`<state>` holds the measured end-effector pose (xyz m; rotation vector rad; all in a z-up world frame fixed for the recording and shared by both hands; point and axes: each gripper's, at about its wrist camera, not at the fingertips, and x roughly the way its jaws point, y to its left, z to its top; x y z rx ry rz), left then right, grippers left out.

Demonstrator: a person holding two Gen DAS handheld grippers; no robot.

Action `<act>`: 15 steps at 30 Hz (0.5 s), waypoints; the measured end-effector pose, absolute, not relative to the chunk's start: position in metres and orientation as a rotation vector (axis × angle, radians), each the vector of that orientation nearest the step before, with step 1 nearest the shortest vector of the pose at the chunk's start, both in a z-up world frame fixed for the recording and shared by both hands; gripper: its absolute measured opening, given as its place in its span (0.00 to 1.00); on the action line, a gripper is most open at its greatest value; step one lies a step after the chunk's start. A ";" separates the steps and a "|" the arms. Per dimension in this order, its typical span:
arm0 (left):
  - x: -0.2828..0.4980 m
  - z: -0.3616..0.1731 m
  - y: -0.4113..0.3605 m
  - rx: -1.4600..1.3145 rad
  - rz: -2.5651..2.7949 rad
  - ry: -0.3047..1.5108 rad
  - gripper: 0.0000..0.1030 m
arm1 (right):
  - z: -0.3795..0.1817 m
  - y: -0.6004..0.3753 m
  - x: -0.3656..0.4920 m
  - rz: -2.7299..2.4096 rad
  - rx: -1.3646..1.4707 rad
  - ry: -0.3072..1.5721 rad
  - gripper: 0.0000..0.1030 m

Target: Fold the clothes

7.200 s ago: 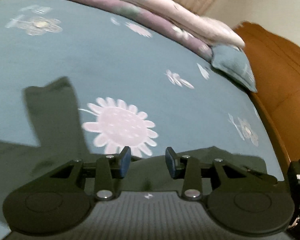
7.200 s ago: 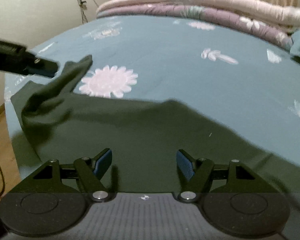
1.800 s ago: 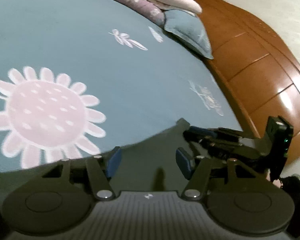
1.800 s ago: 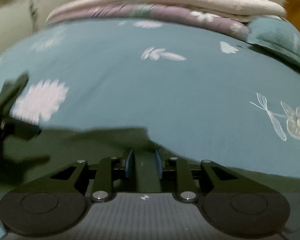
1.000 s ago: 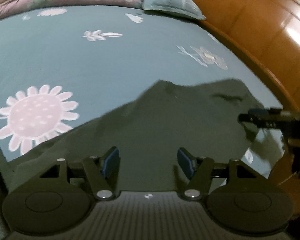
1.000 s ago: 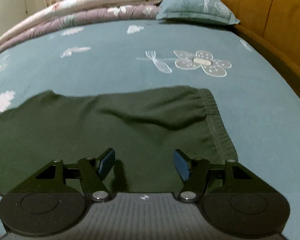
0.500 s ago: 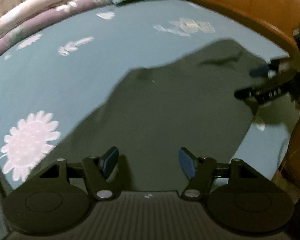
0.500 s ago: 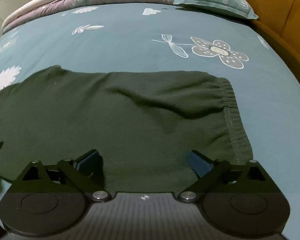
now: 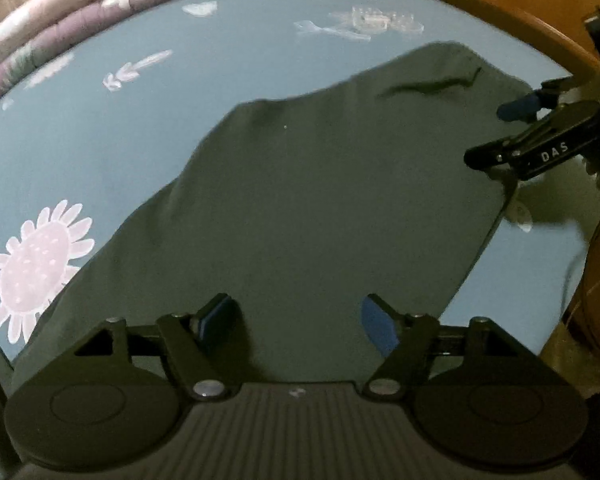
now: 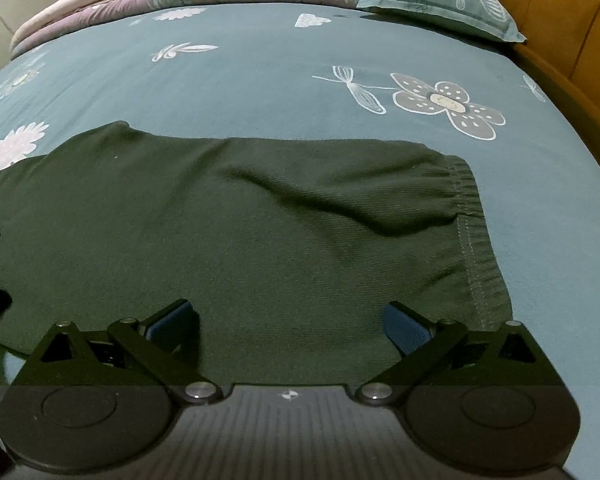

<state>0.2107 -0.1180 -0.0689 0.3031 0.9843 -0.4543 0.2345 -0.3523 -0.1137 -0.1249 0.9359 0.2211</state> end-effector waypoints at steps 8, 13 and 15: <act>0.215 -0.062 -0.114 0.283 -0.412 0.964 0.73 | -0.088 -0.327 0.237 0.329 -0.094 0.898 1.00; 0.206 -0.073 -0.107 0.250 -0.395 1.002 0.74 | -0.100 -0.300 0.241 0.398 -0.133 0.931 1.00; 0.201 -0.070 -0.103 0.227 -0.389 1.007 0.74 | -0.109 -0.296 0.240 0.406 -0.159 0.965 1.00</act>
